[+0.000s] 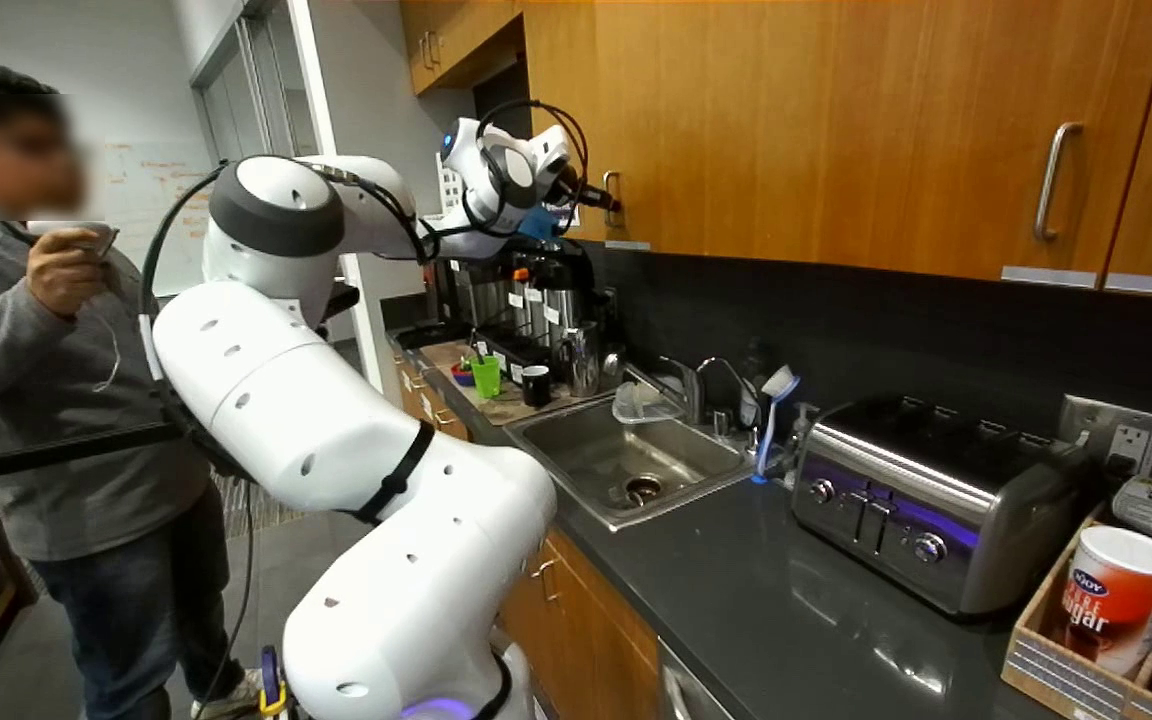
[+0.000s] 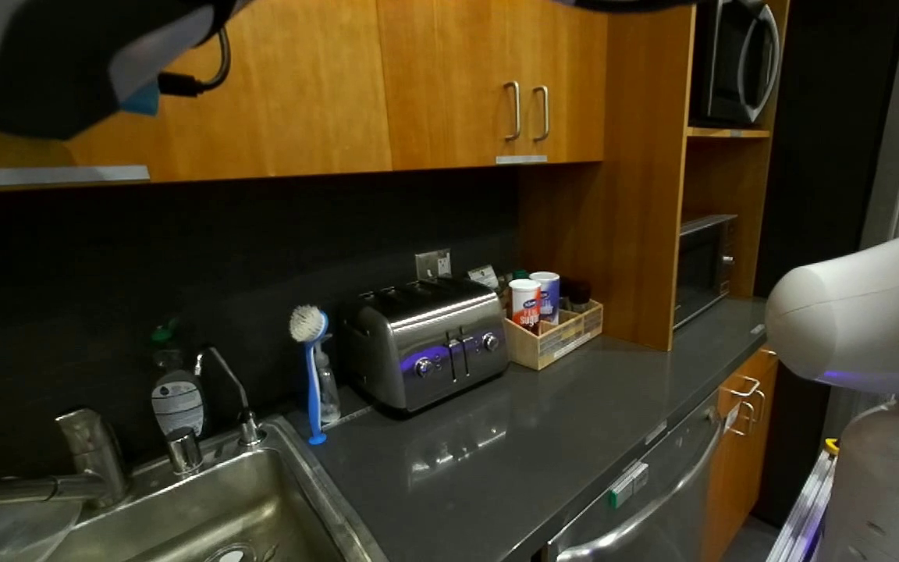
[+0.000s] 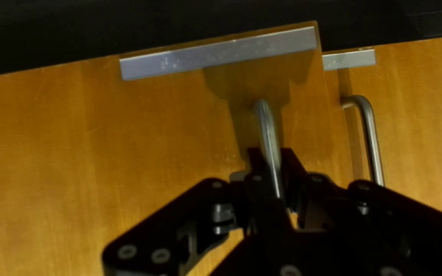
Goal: Open the right door of the cabinet above the sink.
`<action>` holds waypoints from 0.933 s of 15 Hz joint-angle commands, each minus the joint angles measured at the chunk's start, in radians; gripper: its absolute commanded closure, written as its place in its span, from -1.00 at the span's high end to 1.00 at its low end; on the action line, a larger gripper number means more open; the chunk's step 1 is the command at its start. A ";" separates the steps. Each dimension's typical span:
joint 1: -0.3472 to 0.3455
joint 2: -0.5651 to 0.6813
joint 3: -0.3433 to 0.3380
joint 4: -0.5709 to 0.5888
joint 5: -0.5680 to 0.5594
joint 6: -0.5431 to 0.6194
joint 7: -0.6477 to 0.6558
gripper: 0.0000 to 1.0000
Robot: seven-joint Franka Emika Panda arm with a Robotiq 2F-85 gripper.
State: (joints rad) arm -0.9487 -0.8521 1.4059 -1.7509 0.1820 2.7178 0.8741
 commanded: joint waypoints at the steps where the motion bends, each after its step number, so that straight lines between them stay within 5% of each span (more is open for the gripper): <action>1: 0.121 -0.037 -0.167 -0.148 0.015 -0.015 0.065 -0.93; 14: 0.481 -0.055 -0.390 -0.422 -0.018 0.000 0.031 -0.93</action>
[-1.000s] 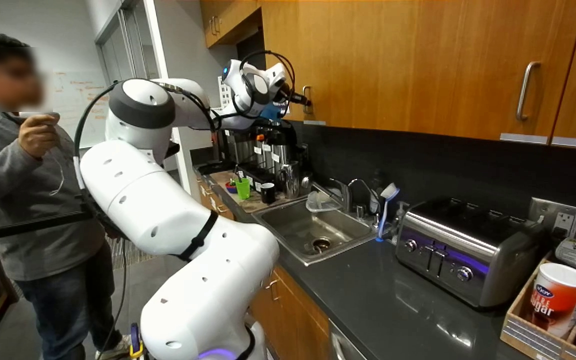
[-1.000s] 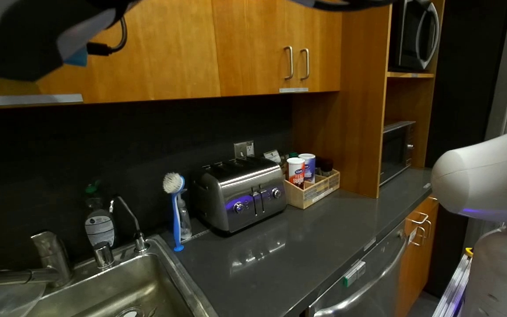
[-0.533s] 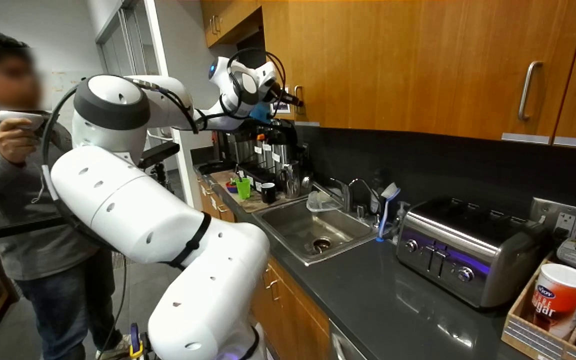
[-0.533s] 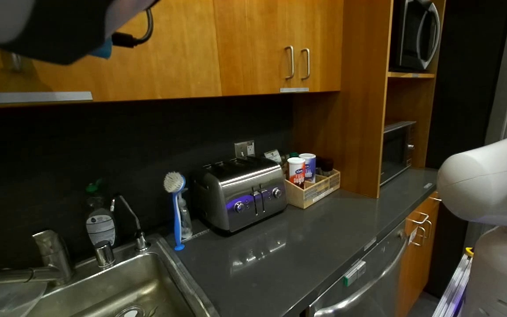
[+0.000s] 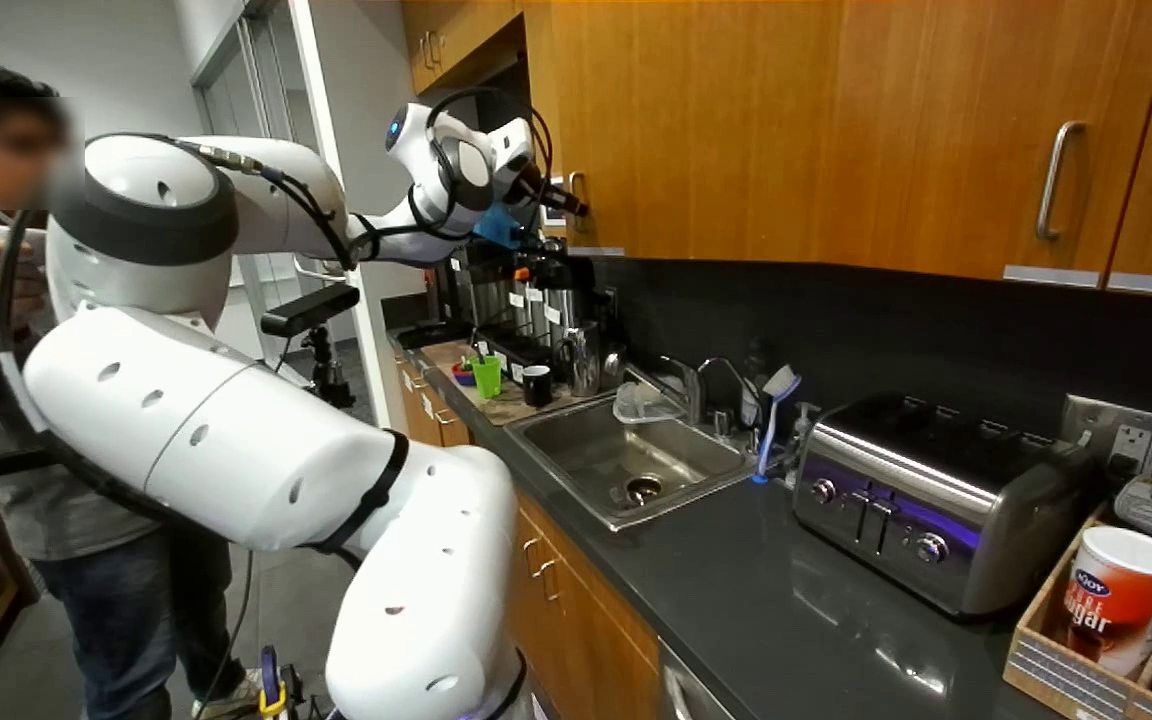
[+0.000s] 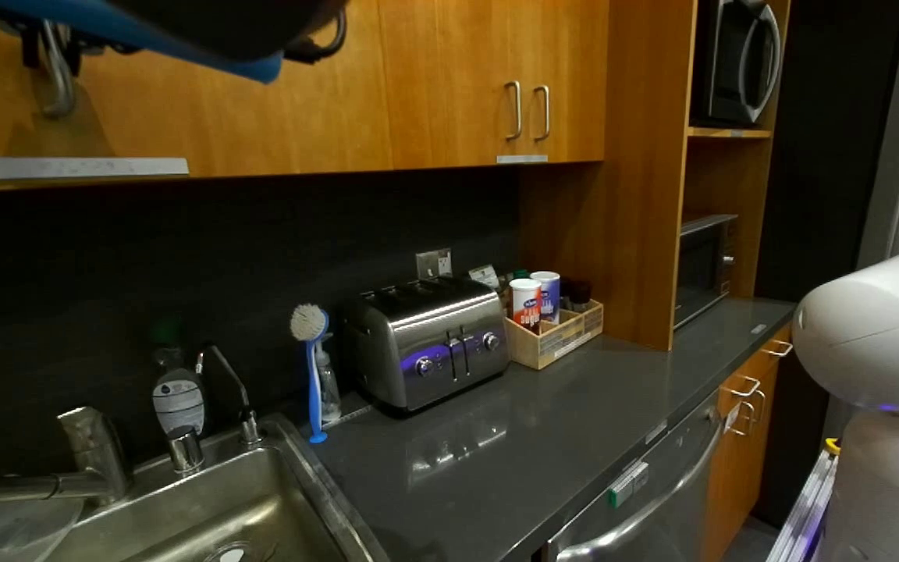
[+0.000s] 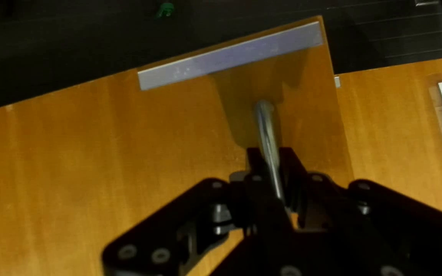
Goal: Open the right door of the cabinet above the sink.
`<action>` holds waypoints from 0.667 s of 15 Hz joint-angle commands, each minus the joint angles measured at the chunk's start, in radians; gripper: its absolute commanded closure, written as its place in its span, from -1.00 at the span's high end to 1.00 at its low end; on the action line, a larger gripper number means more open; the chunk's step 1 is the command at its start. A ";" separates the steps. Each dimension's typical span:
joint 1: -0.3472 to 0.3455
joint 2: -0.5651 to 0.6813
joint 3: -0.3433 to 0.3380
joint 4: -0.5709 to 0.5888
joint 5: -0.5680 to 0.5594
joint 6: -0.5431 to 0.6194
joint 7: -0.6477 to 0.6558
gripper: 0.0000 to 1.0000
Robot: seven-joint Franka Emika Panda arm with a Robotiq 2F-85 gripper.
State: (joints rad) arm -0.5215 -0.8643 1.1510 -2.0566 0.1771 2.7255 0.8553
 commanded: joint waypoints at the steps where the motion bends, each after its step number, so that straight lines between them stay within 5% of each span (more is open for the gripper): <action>1: 0.078 -0.045 -0.151 -0.132 -0.014 -0.007 0.045 -0.93; 10: 0.281 -0.081 -0.289 -0.279 -0.012 0.005 -0.018 -0.93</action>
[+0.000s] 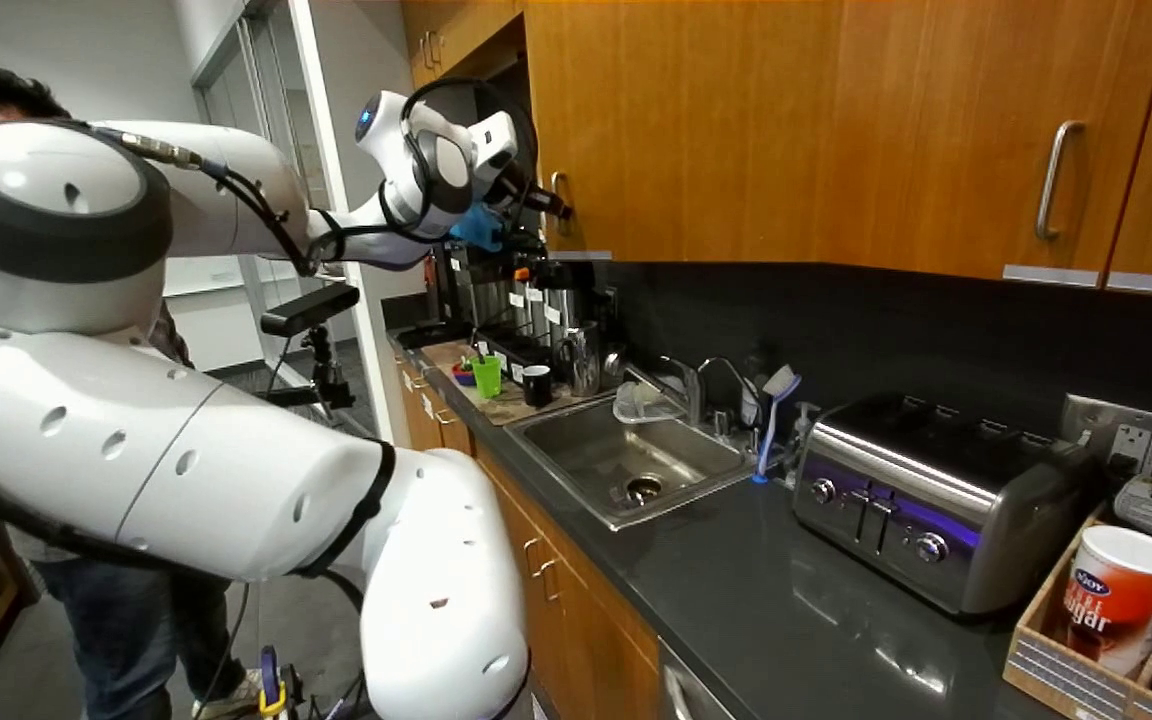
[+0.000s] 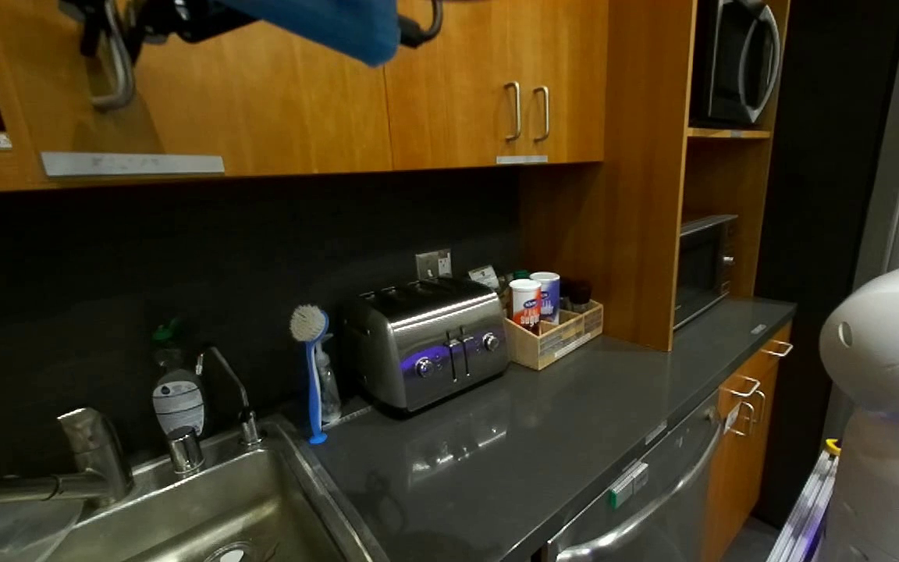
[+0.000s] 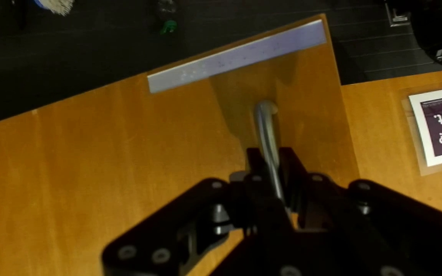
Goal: Open the right door of the cabinet above the sink.
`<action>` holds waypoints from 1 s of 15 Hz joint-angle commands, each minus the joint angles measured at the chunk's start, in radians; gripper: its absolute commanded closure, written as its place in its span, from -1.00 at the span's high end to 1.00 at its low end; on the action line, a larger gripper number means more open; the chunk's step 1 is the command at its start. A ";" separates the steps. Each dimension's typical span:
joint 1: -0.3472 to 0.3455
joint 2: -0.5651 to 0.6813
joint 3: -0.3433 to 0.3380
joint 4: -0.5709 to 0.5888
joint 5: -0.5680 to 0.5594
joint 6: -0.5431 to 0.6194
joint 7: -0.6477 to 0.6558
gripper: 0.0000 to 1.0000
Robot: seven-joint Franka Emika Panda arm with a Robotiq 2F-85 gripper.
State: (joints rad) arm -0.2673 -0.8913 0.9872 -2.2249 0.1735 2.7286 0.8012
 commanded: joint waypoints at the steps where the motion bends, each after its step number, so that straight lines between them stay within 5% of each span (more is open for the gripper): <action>1: 0.047 -0.058 -0.140 -0.123 -0.008 0.002 0.027 -0.93; 15: 0.321 -0.198 -0.332 -0.344 0.008 -0.016 -0.081 -0.93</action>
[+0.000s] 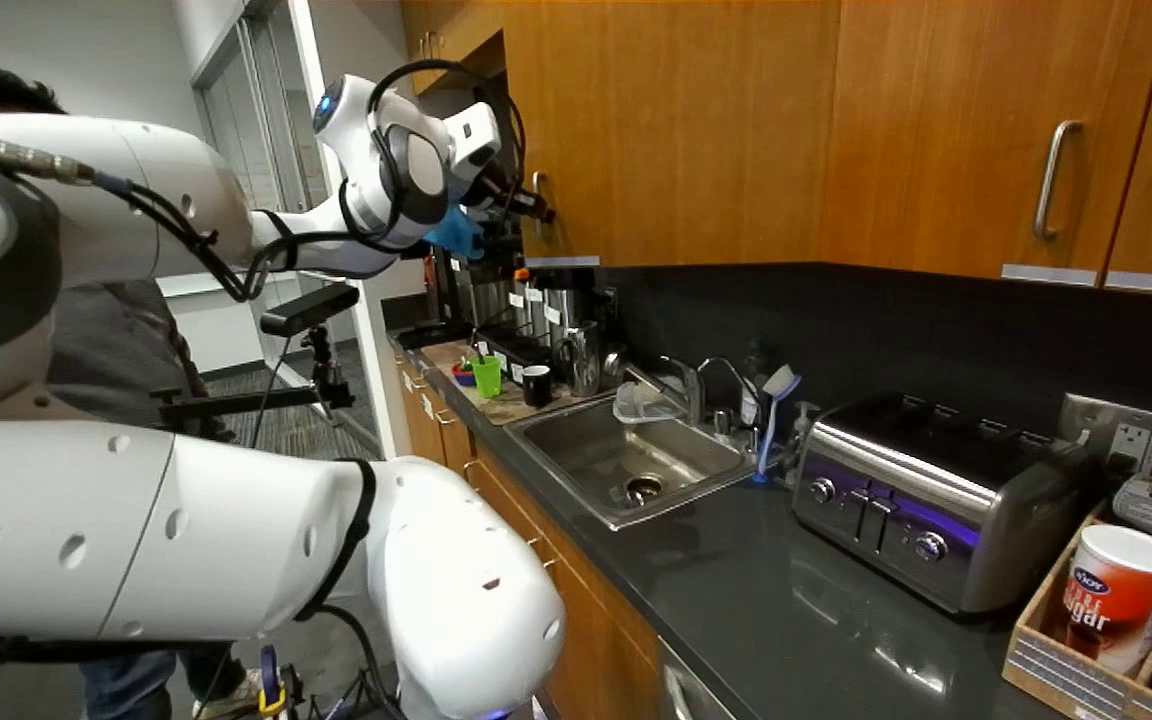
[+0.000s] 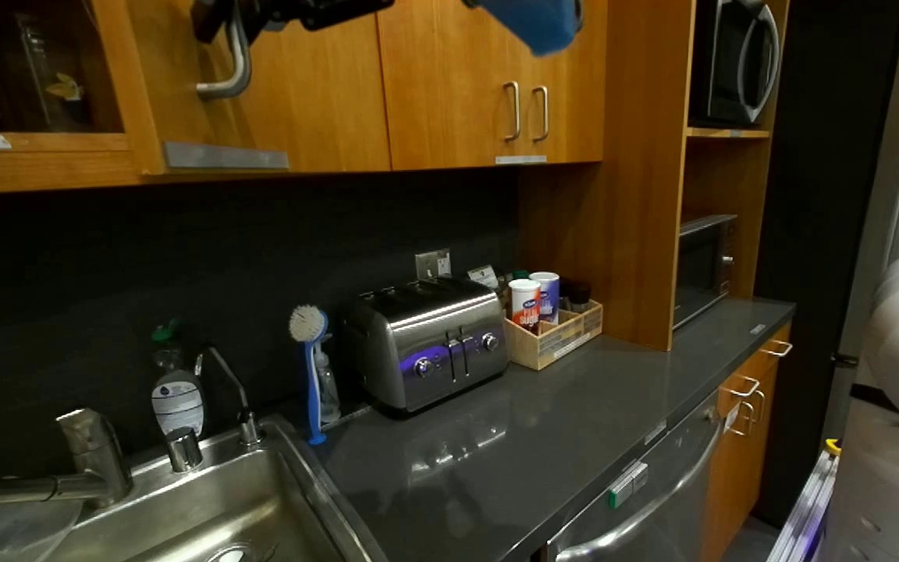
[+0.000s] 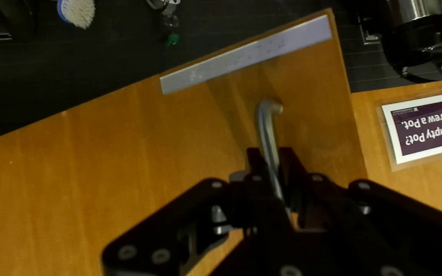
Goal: Open the right door of the cabinet above the sink.
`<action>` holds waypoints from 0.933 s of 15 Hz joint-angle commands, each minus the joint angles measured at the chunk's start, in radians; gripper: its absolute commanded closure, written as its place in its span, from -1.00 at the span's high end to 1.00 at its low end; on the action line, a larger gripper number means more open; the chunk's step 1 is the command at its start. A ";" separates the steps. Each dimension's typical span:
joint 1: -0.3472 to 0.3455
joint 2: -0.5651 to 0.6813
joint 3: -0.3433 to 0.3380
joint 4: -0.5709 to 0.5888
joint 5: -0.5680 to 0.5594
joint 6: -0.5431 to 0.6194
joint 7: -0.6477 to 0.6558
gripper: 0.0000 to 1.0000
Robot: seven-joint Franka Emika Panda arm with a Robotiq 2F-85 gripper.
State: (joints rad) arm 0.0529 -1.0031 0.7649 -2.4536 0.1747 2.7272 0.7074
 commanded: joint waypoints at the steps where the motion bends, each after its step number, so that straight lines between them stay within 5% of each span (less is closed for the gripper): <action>1: 0.020 -0.103 -0.123 -0.135 0.008 -0.017 0.004 -0.93; 14: 0.159 -0.334 -0.267 -0.339 0.012 -0.065 -0.107 -0.93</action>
State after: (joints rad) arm 0.2756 -1.2703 0.5839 -2.6881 0.1795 2.6568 0.6139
